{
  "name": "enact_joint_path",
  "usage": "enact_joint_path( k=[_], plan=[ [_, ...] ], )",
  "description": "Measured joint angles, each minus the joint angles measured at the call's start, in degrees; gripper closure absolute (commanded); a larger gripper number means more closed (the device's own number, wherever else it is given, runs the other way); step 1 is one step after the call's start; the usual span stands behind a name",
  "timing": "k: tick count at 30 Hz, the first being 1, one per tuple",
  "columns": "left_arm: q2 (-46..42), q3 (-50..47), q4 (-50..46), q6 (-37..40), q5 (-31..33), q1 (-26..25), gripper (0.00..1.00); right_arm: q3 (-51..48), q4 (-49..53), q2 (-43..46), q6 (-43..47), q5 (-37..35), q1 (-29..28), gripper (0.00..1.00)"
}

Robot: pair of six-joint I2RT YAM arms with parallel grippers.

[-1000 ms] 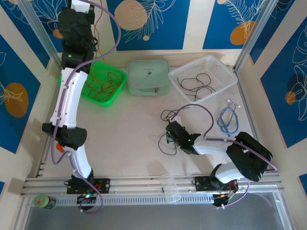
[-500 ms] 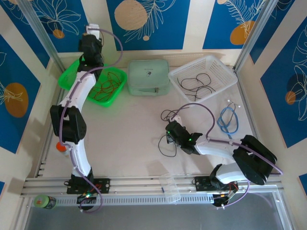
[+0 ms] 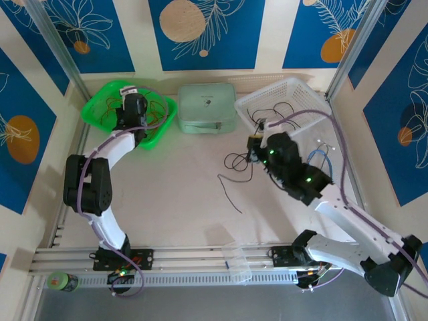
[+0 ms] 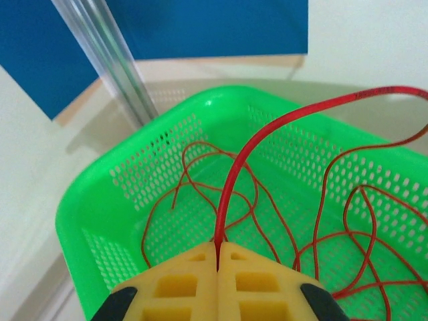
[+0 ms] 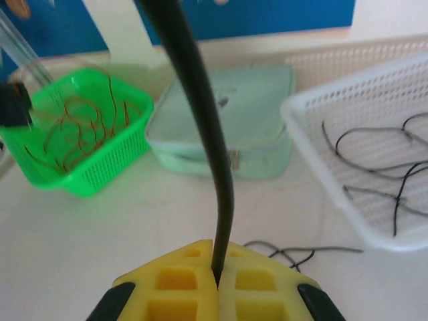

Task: Untangle the cables

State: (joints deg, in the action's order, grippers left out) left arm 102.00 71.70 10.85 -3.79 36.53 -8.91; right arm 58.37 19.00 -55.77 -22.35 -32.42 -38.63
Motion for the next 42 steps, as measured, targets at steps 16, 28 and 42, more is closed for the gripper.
enact_joint_path(
  k=[16, 28, 42],
  plan=[
    [12.11, 9.25, -19.56, -18.14, -15.08, 8.55, 0.83, 33.53, 2.69, -20.20, 9.44, 15.06, 24.41, 1.00],
    [6.32, 13.68, -24.37, -16.06, -27.34, 8.61, 0.20, 48.00, -2.29, -45.27, 10.43, 14.38, 35.26, 1.00],
    [-10.51, 20.61, -31.17, -10.19, -33.90, 6.64, 0.10, 53.64, -2.10, -59.08, 10.05, 13.64, 36.52, 1.00]
  ],
)
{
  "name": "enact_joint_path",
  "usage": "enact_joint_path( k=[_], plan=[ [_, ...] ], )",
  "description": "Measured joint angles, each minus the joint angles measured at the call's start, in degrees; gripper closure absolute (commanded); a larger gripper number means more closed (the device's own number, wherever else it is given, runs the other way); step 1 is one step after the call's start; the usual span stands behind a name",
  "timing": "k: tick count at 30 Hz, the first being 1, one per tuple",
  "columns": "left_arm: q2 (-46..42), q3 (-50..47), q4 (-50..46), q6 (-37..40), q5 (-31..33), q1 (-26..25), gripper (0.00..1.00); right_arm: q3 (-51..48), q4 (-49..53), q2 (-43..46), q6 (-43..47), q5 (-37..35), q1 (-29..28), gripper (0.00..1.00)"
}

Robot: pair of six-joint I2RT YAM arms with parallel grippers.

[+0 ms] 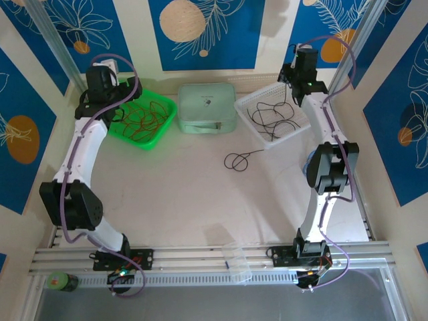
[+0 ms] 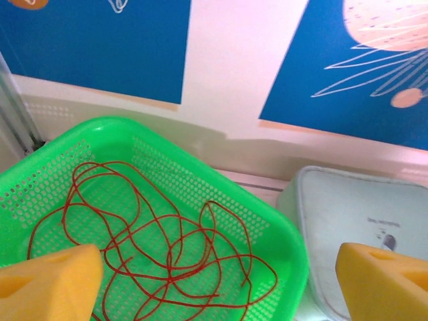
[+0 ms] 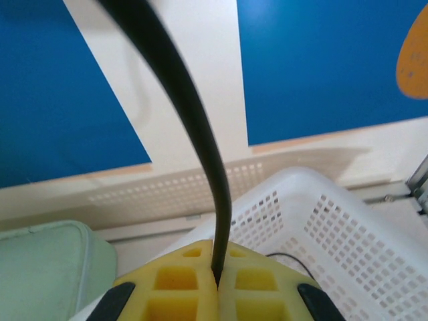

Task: Untangle the cables

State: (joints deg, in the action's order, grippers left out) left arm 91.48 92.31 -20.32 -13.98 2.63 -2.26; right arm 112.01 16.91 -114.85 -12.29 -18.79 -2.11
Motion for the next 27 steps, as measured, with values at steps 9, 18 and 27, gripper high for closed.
enact_joint_path(
  k=[9, 18, 27],
  plan=[
    [-9.99, -1.90, -6.56, 1.03, -1.36, -2.36, 0.07, 2.73, 8.07, -11.08, -4.11, -0.02, 0.79, 1.00],
    [-21.33, -2.27, -16.48, 1.09, -2.67, -7.19, 0.07, 27.36, 31.39, -28.68, -7.67, 2.82, 2.14, 0.68],
    [-20.33, -1.77, -28.26, 1.03, -1.99, -17.97, 0.10, 30.40, 43.12, -28.65, -10.19, 4.57, 2.80, 0.38]
  ],
)
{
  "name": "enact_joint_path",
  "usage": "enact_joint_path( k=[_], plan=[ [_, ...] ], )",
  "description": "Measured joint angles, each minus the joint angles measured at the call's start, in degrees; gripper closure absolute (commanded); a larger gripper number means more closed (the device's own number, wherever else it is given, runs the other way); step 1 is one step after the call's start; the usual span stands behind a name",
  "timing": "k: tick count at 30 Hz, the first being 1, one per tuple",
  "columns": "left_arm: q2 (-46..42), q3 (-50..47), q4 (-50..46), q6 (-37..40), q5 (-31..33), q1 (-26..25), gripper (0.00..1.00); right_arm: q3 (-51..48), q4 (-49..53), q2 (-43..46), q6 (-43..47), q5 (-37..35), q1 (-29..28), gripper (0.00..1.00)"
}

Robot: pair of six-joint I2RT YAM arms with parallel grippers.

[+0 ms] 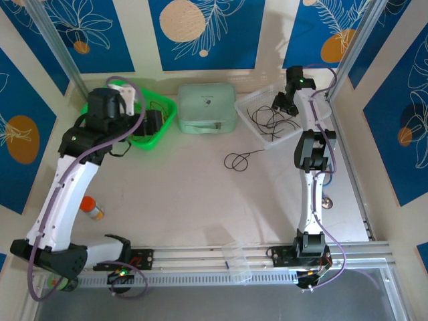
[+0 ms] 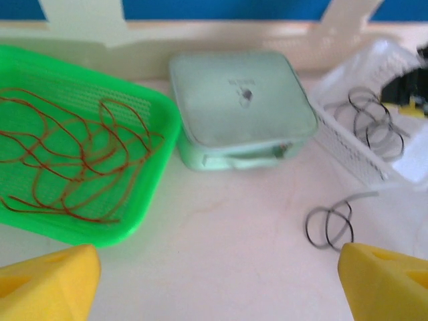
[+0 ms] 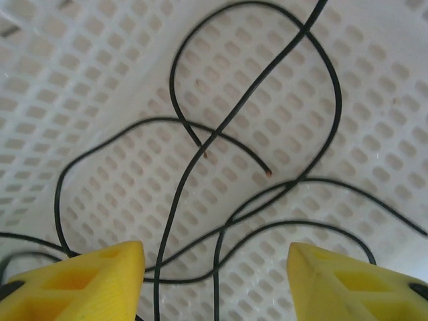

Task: Untangle the cables

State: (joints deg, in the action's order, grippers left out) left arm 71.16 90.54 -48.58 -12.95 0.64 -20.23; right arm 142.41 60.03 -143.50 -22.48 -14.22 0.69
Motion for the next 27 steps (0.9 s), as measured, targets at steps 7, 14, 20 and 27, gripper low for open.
enact_joint_path(
  k=[7, 14, 20, 27],
  plan=[
    [7.37, 2.10, -3.93, -0.70, 2.60, -10.29, 0.14, -3.13, 2.93, 6.29, 0.09, 1.18, 0.20, 0.25],
    [18.75, 2.40, -4.15, -2.99, 3.82, -19.08, 0.15, -19.91, -0.09, 28.39, 0.59, 0.94, -1.09, 0.23],
    [19.37, 2.36, -2.14, -4.94, 6.12, -20.52, 0.13, -44.85, -5.92, 49.22, 0.15, 1.03, -8.90, 0.23],
    [14.69, 0.79, 0.20, -5.90, 10.47, -20.15, 0.12, -66.36, -11.41, 55.47, -5.35, 1.18, -25.46, 0.24]
  ],
)
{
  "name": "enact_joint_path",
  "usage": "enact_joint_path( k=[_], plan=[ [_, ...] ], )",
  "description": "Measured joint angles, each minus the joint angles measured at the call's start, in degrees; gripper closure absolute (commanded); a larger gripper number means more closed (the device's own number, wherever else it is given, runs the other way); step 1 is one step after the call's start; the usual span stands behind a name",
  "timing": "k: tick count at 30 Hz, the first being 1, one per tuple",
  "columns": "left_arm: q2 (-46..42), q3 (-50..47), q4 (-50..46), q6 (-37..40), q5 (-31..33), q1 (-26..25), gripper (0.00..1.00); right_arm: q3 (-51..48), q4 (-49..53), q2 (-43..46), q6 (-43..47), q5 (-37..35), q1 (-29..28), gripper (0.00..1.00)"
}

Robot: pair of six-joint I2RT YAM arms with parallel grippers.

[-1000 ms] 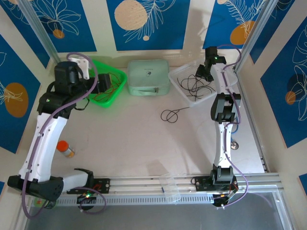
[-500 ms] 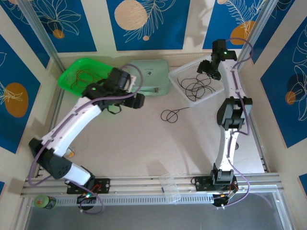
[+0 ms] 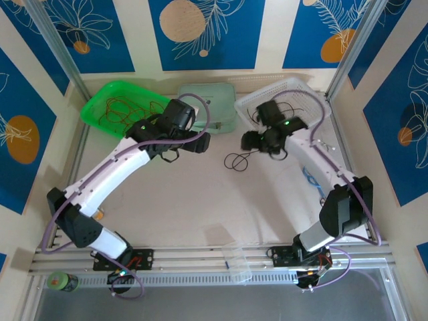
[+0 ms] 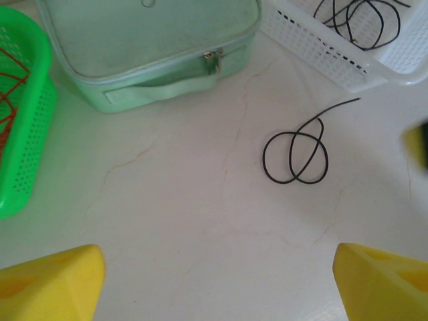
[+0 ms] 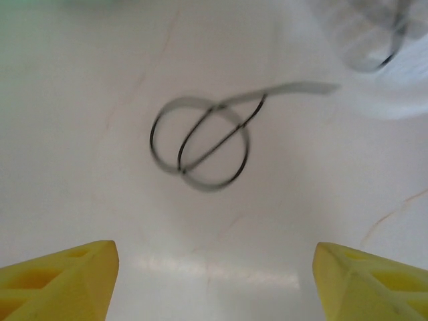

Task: Untangle the cables

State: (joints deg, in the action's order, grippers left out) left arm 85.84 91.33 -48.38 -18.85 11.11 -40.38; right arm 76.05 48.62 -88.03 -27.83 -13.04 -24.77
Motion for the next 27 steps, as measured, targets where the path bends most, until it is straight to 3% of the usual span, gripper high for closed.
enact_joint_path(
  k=[5, 12, 20, 24, 27],
  plan=[
    [-4.02, -2.97, 0.85, -0.44, 1.03, 0.63, 0.11, -5.40, -4.46, -4.90, -7.39, -0.70, -6.93, 0.25],
    [-8.17, -6.91, 1.70, -0.42, 1.18, 0.87, 0.11, -4.00, -11.28, -17.38, -13.88, -6.54, -8.85, 0.33],
    [-10.82, -9.99, 2.56, -0.39, 1.20, 0.90, 0.11, -1.99, -15.28, -23.43, -16.46, -9.55, -8.98, 0.67],
    [-11.56, -10.08, 2.60, -0.39, 1.20, 0.90, 0.11, -1.92, -16.13, -23.63, -16.52, -10.12, -9.05, 0.68],
    [-11.98, -10.08, 2.58, -0.39, 1.20, 0.94, 0.11, -1.92, -16.15, -23.63, -16.39, -10.14, -9.16, 0.62]
  ],
)
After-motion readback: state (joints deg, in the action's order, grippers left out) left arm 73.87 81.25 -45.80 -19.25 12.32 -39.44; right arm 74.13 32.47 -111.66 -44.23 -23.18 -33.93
